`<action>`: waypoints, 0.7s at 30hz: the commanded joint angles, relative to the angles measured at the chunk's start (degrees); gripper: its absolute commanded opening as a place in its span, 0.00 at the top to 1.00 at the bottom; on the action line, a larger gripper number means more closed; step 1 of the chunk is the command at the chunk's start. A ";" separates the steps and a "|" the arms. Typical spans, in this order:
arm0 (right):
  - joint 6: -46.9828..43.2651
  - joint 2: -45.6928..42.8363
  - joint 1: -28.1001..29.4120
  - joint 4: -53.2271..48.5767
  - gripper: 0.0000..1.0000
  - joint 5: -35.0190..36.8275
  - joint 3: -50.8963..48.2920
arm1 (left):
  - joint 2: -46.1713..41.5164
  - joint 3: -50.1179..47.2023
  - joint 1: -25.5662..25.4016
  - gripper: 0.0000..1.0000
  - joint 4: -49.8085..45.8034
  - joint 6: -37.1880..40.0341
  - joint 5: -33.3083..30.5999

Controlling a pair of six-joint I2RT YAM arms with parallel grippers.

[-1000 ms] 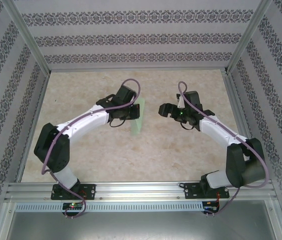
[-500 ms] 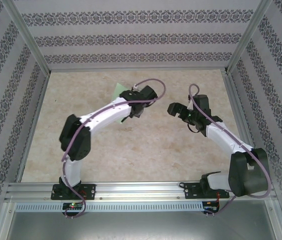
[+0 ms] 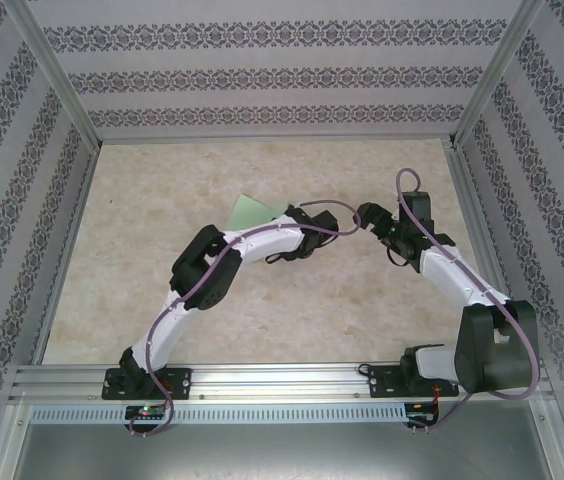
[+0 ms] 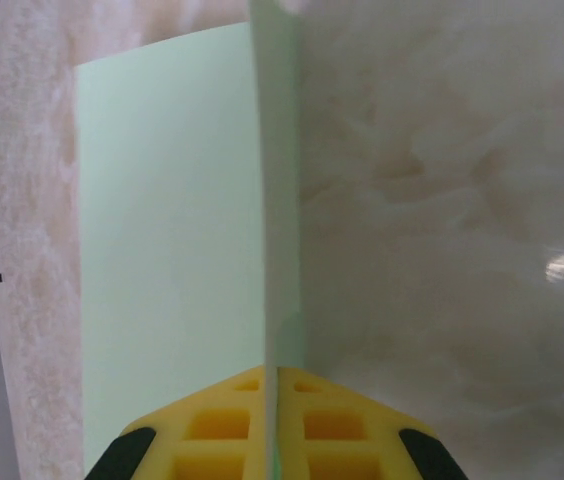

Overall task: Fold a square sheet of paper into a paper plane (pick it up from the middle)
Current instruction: Turn over the paper at the center of the table.

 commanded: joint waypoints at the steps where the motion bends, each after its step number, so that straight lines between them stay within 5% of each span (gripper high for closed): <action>1: 1.06 -0.66 -0.64 -0.32 0.02 1.48 -0.27 | 1.51 0.83 -1.24 0.98 -0.30 -1.57 2.03; 5: 1.40 -0.01 -0.79 -0.47 0.02 1.28 -0.18 | 1.86 -0.30 -1.35 0.92 1.30 -2.89 6.17; 11: 1.33 -0.03 -0.95 -0.98 0.02 1.25 0.21 | -0.40 0.90 -1.44 0.67 -0.21 -4.21 12.30; 21: 0.01 2.69 -0.64 -0.59 0.05 -7.76 2.17 | -19.68 -8.37 1.21 0.34 11.86 -5.73 32.98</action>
